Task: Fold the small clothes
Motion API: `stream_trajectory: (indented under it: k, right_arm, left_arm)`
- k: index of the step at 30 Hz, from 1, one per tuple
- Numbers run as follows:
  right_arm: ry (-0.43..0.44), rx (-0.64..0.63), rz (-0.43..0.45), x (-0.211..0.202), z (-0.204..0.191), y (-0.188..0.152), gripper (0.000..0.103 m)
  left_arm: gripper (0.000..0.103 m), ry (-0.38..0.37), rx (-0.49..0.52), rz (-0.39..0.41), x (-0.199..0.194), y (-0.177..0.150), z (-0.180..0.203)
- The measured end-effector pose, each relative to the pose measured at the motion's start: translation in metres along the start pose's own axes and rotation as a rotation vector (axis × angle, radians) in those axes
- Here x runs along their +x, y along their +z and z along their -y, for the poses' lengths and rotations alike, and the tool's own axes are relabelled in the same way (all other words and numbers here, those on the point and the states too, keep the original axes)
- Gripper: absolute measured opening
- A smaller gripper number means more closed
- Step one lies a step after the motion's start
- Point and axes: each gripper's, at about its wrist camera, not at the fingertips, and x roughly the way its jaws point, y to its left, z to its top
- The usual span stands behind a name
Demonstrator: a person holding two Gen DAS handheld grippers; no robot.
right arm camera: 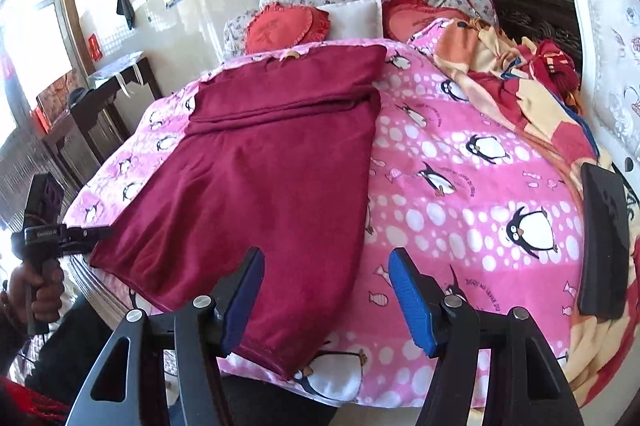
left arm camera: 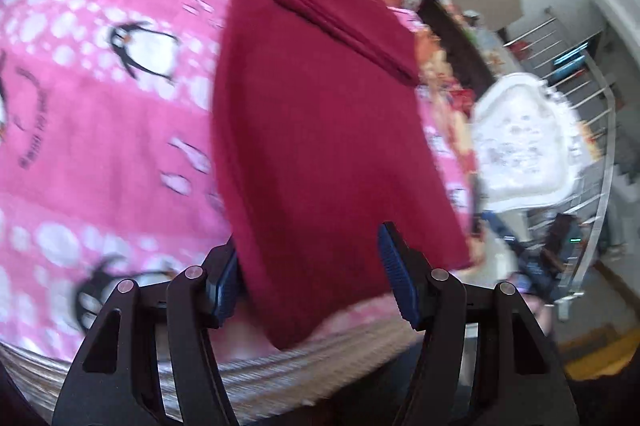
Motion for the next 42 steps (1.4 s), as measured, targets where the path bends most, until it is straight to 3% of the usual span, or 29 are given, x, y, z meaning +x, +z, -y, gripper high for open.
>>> stream_trajectory:
  k: [1, 3, 6, 12, 17, 22, 23, 25, 26, 27, 28, 31, 34, 36, 38, 42]
  right_arm:
    - [0.003, 0.001, 0.002, 0.0, 0.0, 0.001, 0.063]
    - [-0.006, -0.002, 0.006, -0.002, 0.001, 0.001, 0.063]
    - [-0.006, 0.018, -0.005, -0.004, 0.006, -0.003, 0.063]
    - [0.054, 0.137, -0.069, -0.002, 0.023, -0.03, 0.063]
    - [0.15, 0.203, -0.073, 0.008, 0.026, -0.049, 0.059]
    - [0.295, 0.294, -0.074, 0.03, 0.03, -0.052, 0.042]
    - [0.292, 0.304, -0.083, 0.034, 0.031, -0.052, 0.039]
    - [0.294, 0.318, -0.071, 0.033, 0.032, -0.049, 0.018]
    - [0.281, 0.309, -0.057, 0.03, 0.03, -0.047, 0.014]
    - [0.283, 0.291, -0.045, 0.025, 0.028, -0.045, 0.01]
    - [0.294, 0.27, -0.035, 0.021, 0.024, -0.044, 0.01]
    - [0.261, 0.233, -0.052, 0.023, 0.019, -0.045, 0.011]
    - [0.258, 0.284, -0.112, 0.036, 0.023, -0.049, 0.014]
    - [0.262, 0.286, -0.093, 0.032, 0.024, -0.048, 0.014]
    - [0.257, 0.264, -0.077, 0.023, 0.021, -0.045, 0.012]
    - [0.241, 0.198, -0.047, 0.004, 0.014, -0.04, 0.007]
  left_arm:
    - [0.062, -0.009, 0.005, 0.004, -0.001, -0.001, 0.003]
    - [0.061, 0.046, 0.003, 0.031, -0.004, 0.002, 0.0]
    - [0.044, 0.073, -0.065, 0.068, -0.004, 0.004, -0.012]
    - [0.042, 0.163, 0.014, 0.122, 0.005, -0.006, 0.001]
    - [0.04, 0.174, 0.021, 0.146, 0.005, -0.012, -0.007]
    - [0.04, 0.185, 0.026, 0.154, 0.004, -0.014, -0.01]
    - [0.04, 0.184, 0.023, 0.155, 0.003, -0.014, -0.01]
    - [0.038, 0.181, 0.017, 0.161, 0.001, -0.015, -0.011]
    - [0.034, 0.192, 0.002, 0.177, -0.001, -0.015, -0.012]
    - [0.023, 0.204, -0.013, 0.182, -0.003, -0.016, -0.014]
    - [0.017, 0.211, -0.02, 0.183, -0.004, -0.017, -0.016]
    - [0.017, 0.203, -0.04, 0.179, -0.004, -0.015, -0.02]
    - [0.017, 0.2, -0.041, 0.166, -0.003, -0.013, -0.02]
    - [0.017, 0.186, -0.052, 0.17, -0.005, -0.012, -0.021]
    - [0.007, 0.181, -0.052, 0.169, -0.007, -0.013, -0.02]
    - [0.005, 0.211, -0.033, 0.17, -0.011, -0.02, -0.013]
